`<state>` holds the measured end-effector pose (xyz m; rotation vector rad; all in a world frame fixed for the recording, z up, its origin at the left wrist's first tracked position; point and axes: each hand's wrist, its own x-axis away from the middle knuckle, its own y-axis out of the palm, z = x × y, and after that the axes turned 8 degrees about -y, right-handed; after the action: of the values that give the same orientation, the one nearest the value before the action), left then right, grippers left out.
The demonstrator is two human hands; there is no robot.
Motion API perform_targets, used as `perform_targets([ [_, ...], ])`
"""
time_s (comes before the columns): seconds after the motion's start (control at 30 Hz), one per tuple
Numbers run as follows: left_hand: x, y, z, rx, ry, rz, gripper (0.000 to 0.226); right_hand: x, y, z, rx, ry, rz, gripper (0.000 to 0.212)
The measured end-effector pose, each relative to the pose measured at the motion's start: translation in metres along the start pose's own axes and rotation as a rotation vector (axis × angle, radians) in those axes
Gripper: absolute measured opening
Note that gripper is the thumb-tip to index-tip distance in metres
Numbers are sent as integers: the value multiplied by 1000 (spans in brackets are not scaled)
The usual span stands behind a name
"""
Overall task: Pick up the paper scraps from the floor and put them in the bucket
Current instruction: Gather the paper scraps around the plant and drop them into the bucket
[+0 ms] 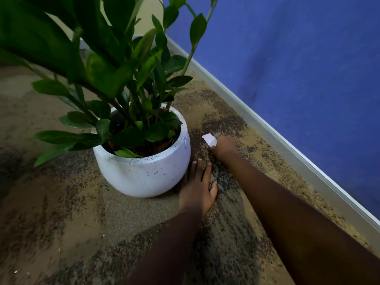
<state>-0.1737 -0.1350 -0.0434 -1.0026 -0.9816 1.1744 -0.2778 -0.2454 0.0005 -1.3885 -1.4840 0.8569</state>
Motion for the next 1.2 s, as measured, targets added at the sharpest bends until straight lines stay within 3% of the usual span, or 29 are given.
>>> perform_targets([
  [0.3, 13, -23, -2, 61, 8, -187, 60, 43, 9, -2, 24, -35, 19, 30],
  [0.43, 27, -37, -6, 444, -34, -198, 49, 87, 6, 2, -124, -74, -57, 23],
  [0.53, 42, -49, -11, 814, -184, -201, 35, 128, 7, -3, -267, -162, -80, 21],
  [0.67, 60, -66, -28, 970, -265, -205, 23, 165, 1, -24, -351, -304, -150, 28],
  [0.83, 98, -99, -55, 1187, -356, -425, 26, 189, -6, -68, -371, -355, -167, 24],
  [0.93, 118, -125, -77, 1254, -349, -467, 14, 201, -10, -96, -505, -351, -126, 17],
  [1.03, 133, -148, -99, 1191, -313, -355, 9, 206, -11, -125, -670, -305, -101, 19],
  [1.13, 149, -175, -123, 999, -367, -55, 33, 213, -8, -167, -772, -324, -156, 35],
  [1.2, 161, -193, -140, 951, -412, 109, 33, 219, -6, -198, -879, -353, -198, 34],
])
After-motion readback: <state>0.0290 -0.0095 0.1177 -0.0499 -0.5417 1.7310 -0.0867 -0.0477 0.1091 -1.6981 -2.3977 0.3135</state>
